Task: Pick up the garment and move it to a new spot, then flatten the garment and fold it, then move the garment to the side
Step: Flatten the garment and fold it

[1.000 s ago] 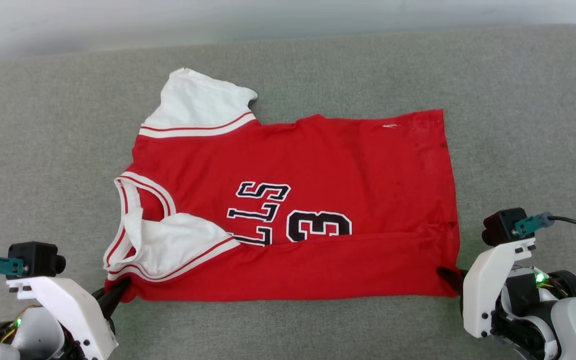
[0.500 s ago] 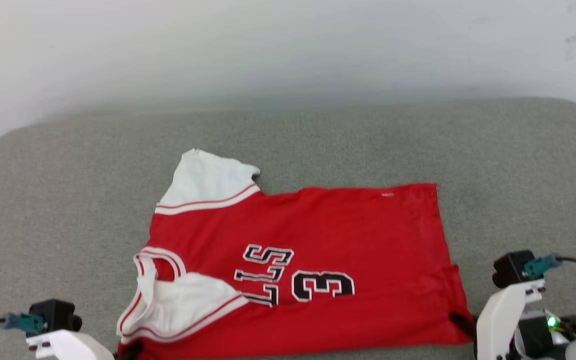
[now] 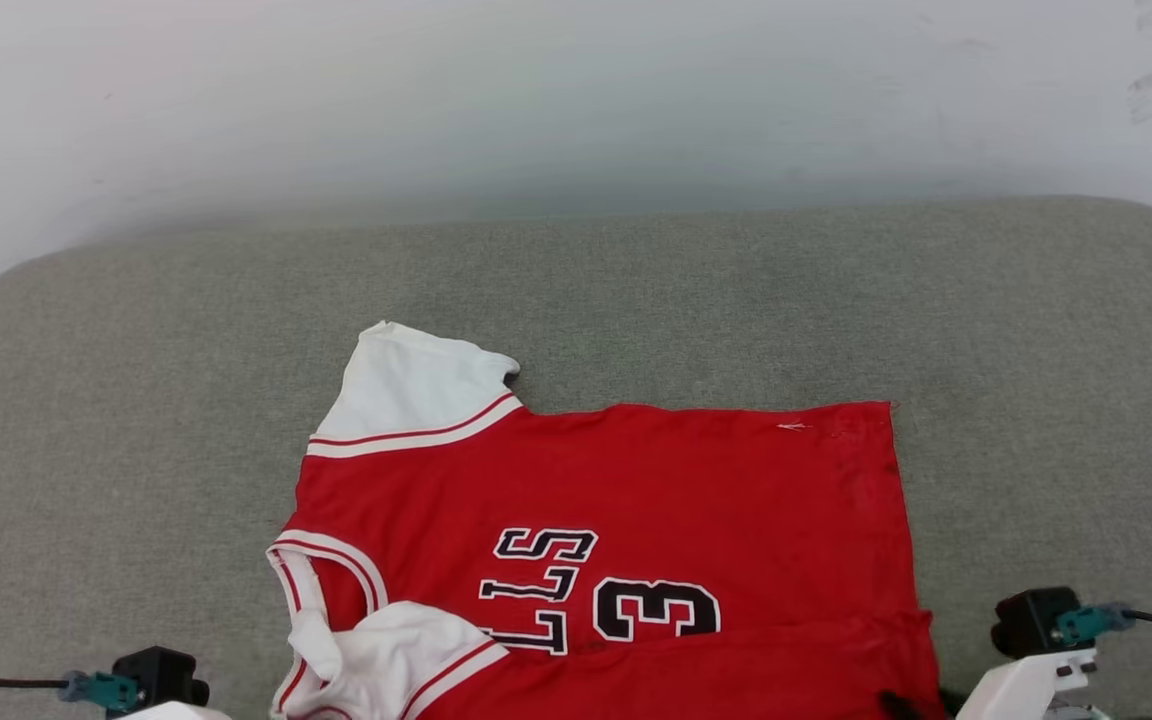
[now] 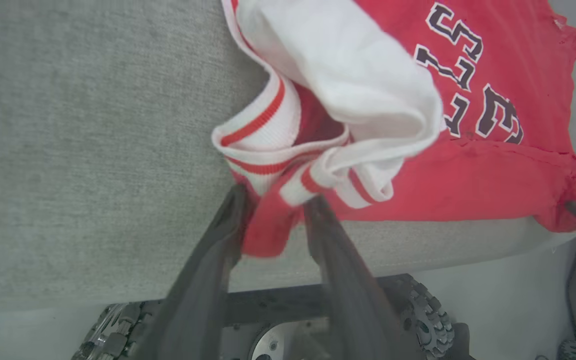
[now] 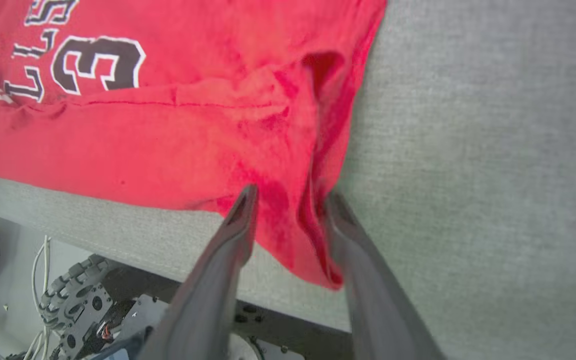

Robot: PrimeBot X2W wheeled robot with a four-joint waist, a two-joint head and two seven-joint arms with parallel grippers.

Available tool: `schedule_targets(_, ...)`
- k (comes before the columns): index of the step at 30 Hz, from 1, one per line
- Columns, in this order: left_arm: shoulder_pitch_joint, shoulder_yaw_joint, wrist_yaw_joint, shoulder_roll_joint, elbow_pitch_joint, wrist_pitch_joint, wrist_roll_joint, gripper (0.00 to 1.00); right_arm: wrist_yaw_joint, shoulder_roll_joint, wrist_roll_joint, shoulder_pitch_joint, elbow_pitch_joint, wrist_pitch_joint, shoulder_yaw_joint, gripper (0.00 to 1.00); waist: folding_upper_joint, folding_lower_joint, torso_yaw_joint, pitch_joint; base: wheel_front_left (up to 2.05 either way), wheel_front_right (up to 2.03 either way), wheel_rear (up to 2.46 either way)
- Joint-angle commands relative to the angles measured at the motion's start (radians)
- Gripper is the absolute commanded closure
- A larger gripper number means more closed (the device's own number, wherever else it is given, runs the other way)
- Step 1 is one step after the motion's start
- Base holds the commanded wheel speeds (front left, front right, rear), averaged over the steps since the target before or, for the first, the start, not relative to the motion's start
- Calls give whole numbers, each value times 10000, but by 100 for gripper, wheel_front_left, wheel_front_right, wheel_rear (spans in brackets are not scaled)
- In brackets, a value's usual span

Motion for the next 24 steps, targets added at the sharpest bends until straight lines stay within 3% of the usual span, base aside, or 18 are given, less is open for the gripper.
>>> schedule_targets(1, -209, 72, -49, 37, 107, -201, 179, 0, 0, -17, -129, 50, -235, -640, 86, 0, 0, 1, -19, 1, 0, 0, 0)
schedule_targets(8, -415, 345, 100, 312, -398, -888, 804, 0, 0, 52, -473, -143, -770, -2923, 31, 0, 0, 1, -116, -102, 0, 0, 0)
schedule_targets(12, -961, 545, 386, 387, -960, -1759, 1715, 0, 0, 445, -976, -450, -1155, -4512, -381, 0, 0, 1, -245, -30, 0, 0, 0)
schedule_targets(19, -2253, 777, 601, -11, -1111, -3366, 2965, 0, 0, 1009, -1974, -1069, -1941, -5609, -843, 0, 0, 1, -592, 713, 0, 0, 0)
schedule_targets(24, -3601, 738, 215, -224, -532, -3756, 3265, 0, 0, 1213, -2409, -1670, -2430, -5802, -912, 0, 0, 1, -853, 1616, 0, 0, 0)
